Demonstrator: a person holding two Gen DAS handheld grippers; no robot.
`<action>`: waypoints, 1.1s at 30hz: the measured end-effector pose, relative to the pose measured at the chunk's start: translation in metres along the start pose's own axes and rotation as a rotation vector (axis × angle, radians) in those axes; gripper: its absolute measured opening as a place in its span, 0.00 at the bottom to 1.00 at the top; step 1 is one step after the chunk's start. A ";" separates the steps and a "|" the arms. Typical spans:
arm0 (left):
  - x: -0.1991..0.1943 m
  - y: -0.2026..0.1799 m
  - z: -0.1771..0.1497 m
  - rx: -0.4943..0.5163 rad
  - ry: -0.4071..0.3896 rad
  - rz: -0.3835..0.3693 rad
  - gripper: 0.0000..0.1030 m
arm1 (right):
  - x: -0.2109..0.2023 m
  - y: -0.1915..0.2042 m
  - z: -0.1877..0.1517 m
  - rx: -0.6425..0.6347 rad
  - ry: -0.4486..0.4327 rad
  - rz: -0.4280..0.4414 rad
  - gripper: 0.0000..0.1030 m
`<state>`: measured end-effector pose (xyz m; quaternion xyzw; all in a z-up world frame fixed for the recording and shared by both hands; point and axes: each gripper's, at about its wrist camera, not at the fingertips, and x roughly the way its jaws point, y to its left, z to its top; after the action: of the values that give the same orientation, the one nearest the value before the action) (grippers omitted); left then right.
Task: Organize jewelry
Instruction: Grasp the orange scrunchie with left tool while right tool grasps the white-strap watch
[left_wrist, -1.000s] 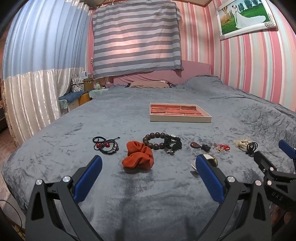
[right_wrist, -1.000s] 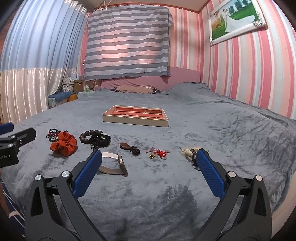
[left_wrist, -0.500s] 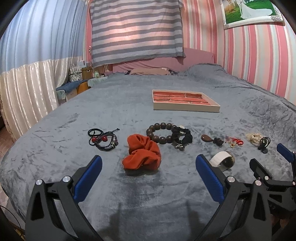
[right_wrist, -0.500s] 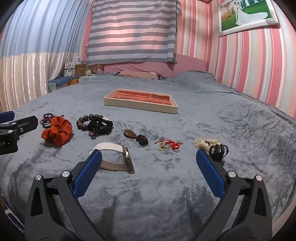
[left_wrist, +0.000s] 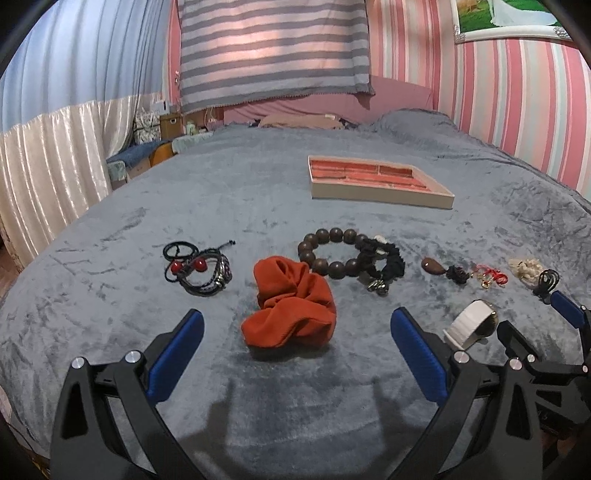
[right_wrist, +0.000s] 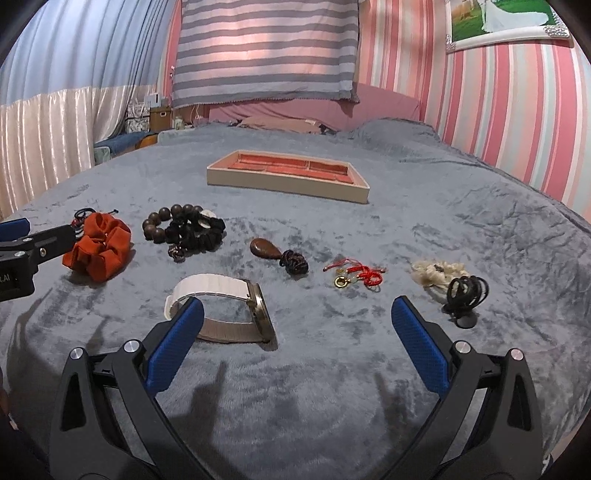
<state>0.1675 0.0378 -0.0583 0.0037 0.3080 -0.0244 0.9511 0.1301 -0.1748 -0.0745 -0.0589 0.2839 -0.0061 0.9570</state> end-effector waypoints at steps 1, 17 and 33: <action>0.005 0.001 0.000 -0.002 0.011 0.001 0.96 | 0.003 0.000 0.000 -0.001 0.010 0.003 0.91; 0.068 0.010 0.012 -0.005 0.155 -0.001 0.96 | 0.055 0.005 0.011 -0.003 0.168 0.066 0.62; 0.100 0.006 0.011 0.009 0.261 -0.068 0.63 | 0.067 0.007 0.013 -0.010 0.201 0.120 0.24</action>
<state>0.2555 0.0388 -0.1079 0.0006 0.4290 -0.0575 0.9015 0.1933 -0.1695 -0.1012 -0.0455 0.3812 0.0466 0.9222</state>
